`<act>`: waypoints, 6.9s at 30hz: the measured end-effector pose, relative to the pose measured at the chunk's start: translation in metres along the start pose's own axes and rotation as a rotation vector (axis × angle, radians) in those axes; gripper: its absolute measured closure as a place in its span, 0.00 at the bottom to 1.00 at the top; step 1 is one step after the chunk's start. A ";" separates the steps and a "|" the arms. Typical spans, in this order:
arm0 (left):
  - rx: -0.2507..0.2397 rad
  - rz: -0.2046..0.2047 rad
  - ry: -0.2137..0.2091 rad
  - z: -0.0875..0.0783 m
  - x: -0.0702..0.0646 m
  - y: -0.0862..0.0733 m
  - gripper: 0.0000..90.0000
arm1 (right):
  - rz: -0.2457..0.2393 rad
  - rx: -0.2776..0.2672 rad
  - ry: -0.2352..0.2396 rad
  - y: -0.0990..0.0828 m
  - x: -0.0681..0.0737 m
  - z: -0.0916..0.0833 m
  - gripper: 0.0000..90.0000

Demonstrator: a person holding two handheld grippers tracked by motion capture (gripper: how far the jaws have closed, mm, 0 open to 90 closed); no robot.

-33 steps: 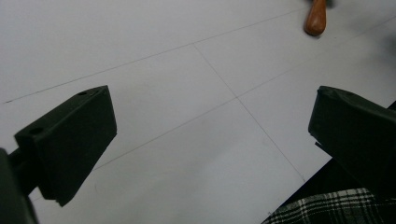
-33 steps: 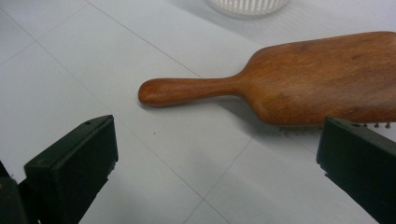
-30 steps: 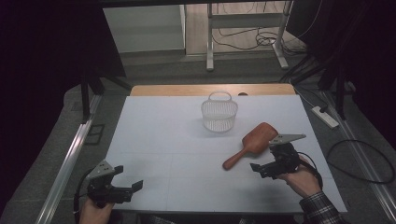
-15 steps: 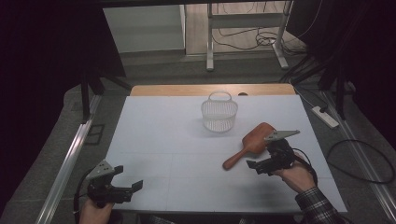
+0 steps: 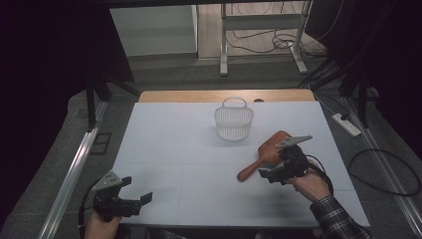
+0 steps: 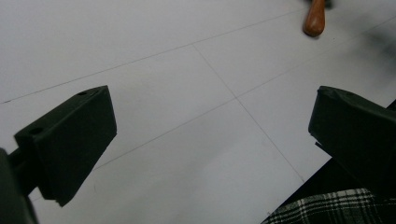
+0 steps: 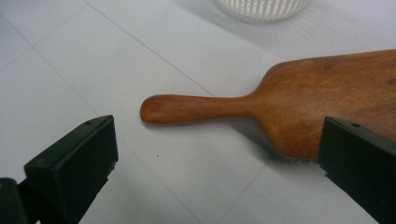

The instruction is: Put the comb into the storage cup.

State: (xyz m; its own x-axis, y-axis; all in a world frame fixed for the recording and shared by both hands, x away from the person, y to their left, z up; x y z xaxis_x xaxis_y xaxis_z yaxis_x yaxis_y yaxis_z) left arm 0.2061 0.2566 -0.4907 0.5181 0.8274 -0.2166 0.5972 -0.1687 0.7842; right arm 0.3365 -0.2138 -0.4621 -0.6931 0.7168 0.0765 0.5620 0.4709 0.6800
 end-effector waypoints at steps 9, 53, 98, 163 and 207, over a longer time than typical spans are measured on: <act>0.001 0.001 -0.002 0.000 0.000 0.000 0.01 | -0.022 0.013 0.000 0.008 0.002 0.007 0.00; 0.003 -0.001 -0.006 0.000 0.001 0.000 0.01 | -0.038 0.131 -0.019 0.047 0.009 0.057 0.00; 0.010 0.005 -0.011 0.001 0.000 0.000 0.01 | -0.132 0.206 0.034 0.029 0.008 0.091 1.00; 0.015 0.005 -0.007 0.002 0.000 0.001 0.02 | 0.024 0.245 -0.035 -0.040 -0.048 0.019 1.00; 0.018 0.005 -0.007 0.002 0.000 0.001 0.02 | -0.011 0.151 -0.154 -0.020 -0.041 0.000 0.26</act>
State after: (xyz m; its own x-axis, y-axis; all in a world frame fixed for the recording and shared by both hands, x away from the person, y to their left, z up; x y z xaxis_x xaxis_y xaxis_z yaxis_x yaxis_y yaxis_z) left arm 0.2081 0.2550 -0.4912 0.5254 0.8227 -0.2169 0.6055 -0.1824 0.7747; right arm 0.3541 -0.2529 -0.4790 -0.6291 0.7757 -0.0509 0.6238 0.5428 0.5623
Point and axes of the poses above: each handheld gripper's, and its own axes: z roughly forward along the jaws, y roughly out of its top, x roughly to its left, the point moved 2 cm from there along z, roughly forward along the jaws, and after that the axes turned 3 degrees about -x, right-handed, at the moved point
